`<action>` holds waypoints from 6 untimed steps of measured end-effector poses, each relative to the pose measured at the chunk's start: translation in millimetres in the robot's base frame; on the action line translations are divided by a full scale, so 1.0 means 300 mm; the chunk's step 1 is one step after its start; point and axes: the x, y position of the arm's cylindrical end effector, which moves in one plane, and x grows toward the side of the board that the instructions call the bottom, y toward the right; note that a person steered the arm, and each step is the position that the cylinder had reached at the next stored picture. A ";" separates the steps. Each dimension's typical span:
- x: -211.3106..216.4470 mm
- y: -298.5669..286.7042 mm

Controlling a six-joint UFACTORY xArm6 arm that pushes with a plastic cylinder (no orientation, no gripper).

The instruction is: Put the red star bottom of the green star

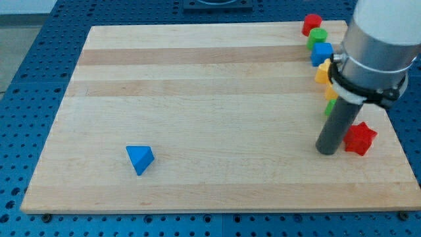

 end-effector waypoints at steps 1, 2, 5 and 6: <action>0.085 0.181; 0.022 0.455; -0.027 0.298; -0.027 0.201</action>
